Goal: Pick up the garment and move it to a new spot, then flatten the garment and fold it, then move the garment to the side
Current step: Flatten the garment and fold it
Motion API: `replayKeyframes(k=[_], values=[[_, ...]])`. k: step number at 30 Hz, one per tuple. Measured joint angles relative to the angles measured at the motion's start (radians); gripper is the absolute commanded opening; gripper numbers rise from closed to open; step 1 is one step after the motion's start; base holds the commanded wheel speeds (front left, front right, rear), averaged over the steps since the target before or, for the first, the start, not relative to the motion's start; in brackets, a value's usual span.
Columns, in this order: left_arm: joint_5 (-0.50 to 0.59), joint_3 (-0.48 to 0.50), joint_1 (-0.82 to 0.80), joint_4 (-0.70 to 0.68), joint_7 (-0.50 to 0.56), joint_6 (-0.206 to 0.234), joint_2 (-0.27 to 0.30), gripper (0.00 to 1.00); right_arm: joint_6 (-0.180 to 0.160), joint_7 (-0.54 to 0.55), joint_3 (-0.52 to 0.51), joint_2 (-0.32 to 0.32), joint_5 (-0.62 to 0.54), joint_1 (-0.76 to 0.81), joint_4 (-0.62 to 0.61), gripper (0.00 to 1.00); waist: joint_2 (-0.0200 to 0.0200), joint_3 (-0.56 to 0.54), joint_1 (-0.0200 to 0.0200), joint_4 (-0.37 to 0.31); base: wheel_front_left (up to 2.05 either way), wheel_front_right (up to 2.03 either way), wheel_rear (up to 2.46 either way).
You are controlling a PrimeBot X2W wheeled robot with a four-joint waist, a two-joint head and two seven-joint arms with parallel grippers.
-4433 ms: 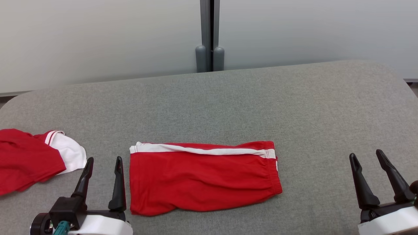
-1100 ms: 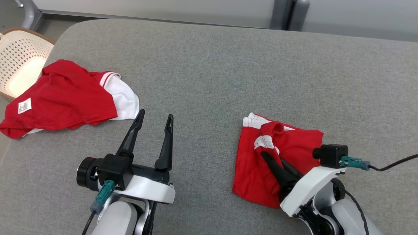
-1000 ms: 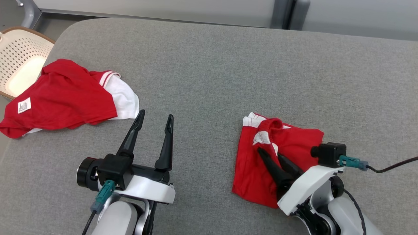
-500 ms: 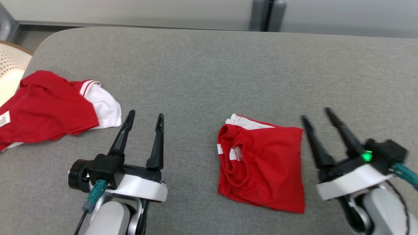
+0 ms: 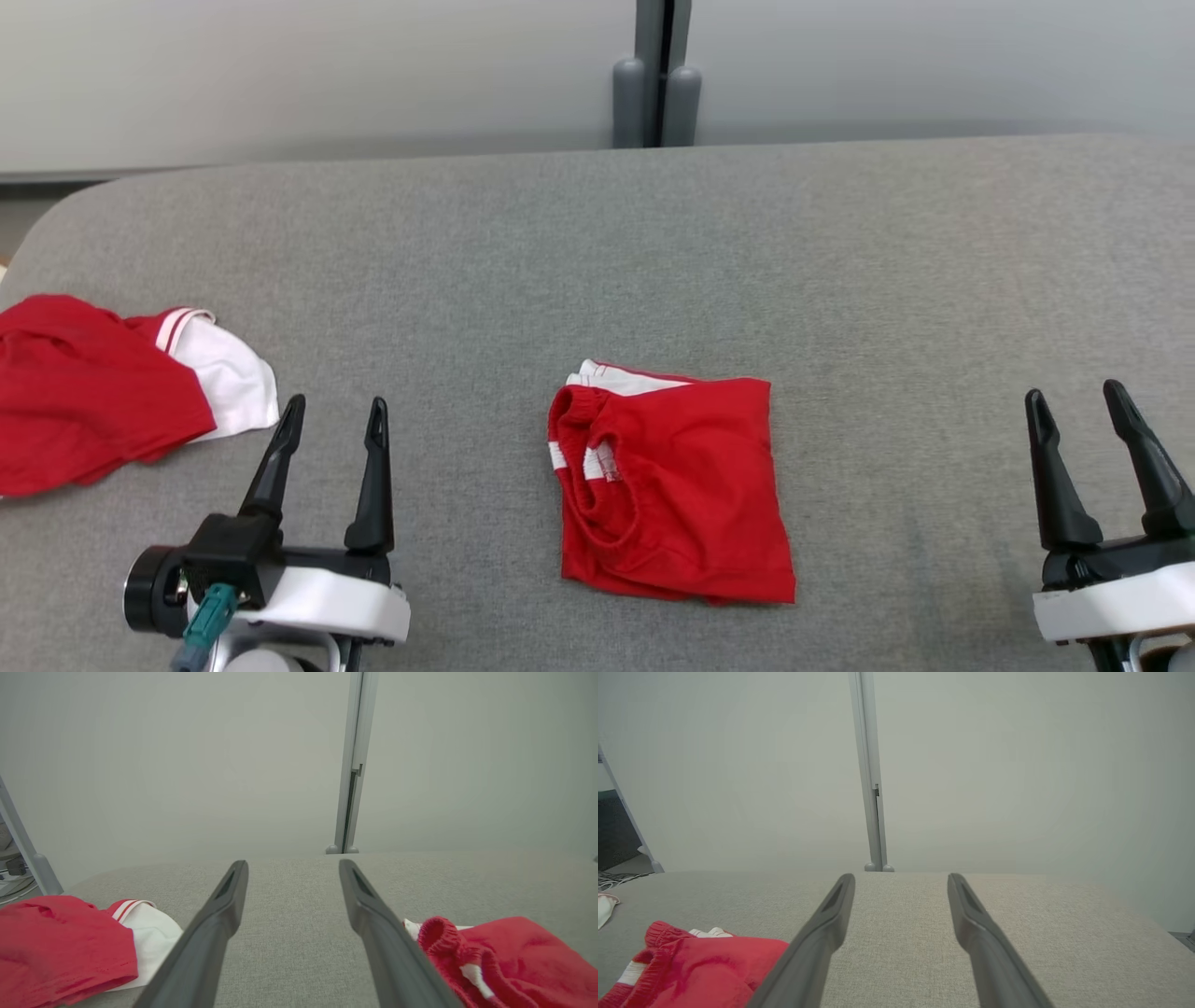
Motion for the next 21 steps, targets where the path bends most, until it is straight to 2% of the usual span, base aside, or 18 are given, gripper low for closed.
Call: replayKeyframes(k=[8, 21], values=[[-0.014, 0.005, 0.11, -0.012, 0.009, 0.01, 0.021, 1.0, 0.0, 0.059, -0.004, 0.016, -0.012, 0.101, -0.035, 1.0, 0.0, -0.108, 0.0, -0.031, 0.0, 0.0, 0.0], [-0.037, 0.014, 0.239, -0.064, 0.053, 0.034, 0.043, 1.0, 0.0, 0.126, -0.025, 0.038, -0.009, 0.201, -0.114, 1.0, 0.0001, -0.223, 0.0, -0.061, 0.0, 0.0, 0.0]])
